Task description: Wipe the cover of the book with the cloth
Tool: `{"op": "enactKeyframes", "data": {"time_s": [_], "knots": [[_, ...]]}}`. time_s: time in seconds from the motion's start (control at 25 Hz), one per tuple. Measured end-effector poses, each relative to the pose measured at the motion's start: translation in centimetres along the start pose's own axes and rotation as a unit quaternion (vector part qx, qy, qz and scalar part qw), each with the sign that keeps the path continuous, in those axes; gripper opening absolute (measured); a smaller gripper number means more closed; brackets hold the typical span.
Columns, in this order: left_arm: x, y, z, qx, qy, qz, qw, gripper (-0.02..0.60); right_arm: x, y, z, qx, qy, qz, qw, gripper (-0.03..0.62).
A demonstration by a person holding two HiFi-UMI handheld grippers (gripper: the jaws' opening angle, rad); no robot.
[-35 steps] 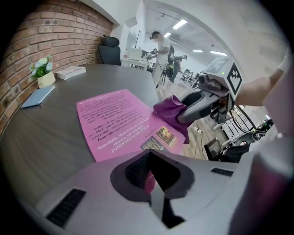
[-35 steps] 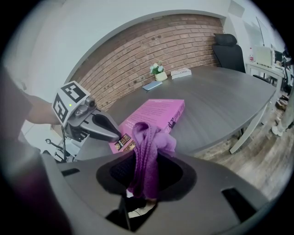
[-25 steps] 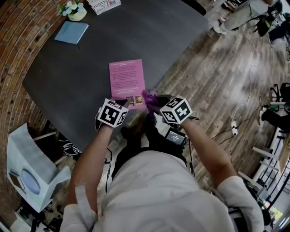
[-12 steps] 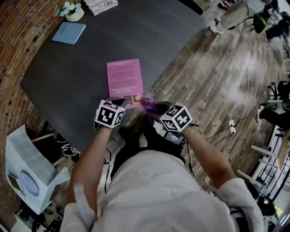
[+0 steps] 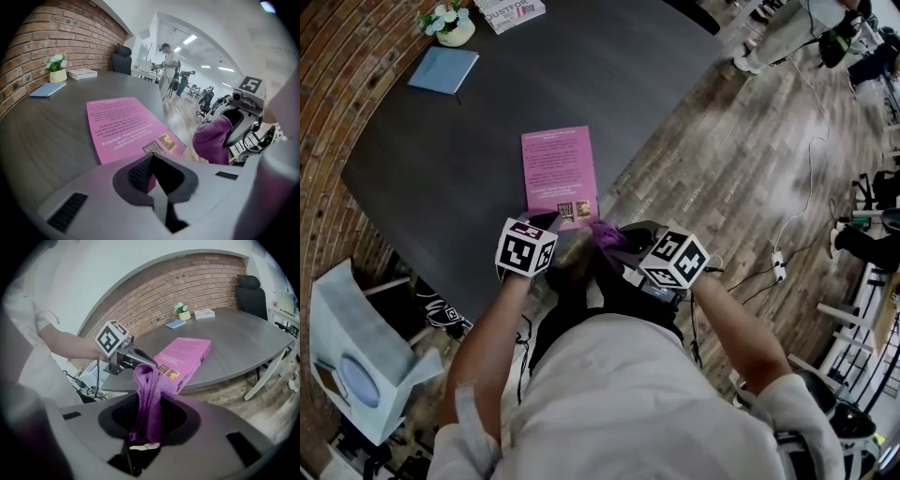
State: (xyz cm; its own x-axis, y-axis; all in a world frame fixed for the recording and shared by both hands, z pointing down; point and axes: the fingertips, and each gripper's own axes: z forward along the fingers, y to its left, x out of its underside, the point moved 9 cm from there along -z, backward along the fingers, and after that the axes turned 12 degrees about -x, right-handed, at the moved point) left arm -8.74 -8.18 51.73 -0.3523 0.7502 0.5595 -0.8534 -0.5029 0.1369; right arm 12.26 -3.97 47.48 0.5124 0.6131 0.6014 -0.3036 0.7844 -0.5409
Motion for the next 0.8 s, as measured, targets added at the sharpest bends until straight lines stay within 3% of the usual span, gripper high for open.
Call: {"op": "enactKeyframes", "data": {"time_s": [0.24, 0.44, 0.56, 0.8], "knots": [[-0.1, 0.5, -0.7, -0.006, -0.009, -0.005, 0.9999, 0.008, -5.3, -2.2, -1.1, 0.038, -0.053, -0.014, 0.998, 0.127], [-0.2, 0.8, -0.6, -0.005, 0.028, 0.001, 0.9996, 0.008, -9.8, -5.4, 0.0, 0.066, -0.072, -0.006, 0.995, 0.129], [-0.1, 0.7, -0.3, -0.010, 0.051, 0.020, 0.9984, 0.008, -11.8, -6.9, 1.4, 0.071, -0.074, 0.004, 0.995, 0.129], [-0.1, 0.4, 0.0, -0.016, 0.056, 0.045, 0.9973, 0.008, -14.8, -8.8, 4.7, 0.076, -0.095, 0.040, 0.992, 0.129]]}}
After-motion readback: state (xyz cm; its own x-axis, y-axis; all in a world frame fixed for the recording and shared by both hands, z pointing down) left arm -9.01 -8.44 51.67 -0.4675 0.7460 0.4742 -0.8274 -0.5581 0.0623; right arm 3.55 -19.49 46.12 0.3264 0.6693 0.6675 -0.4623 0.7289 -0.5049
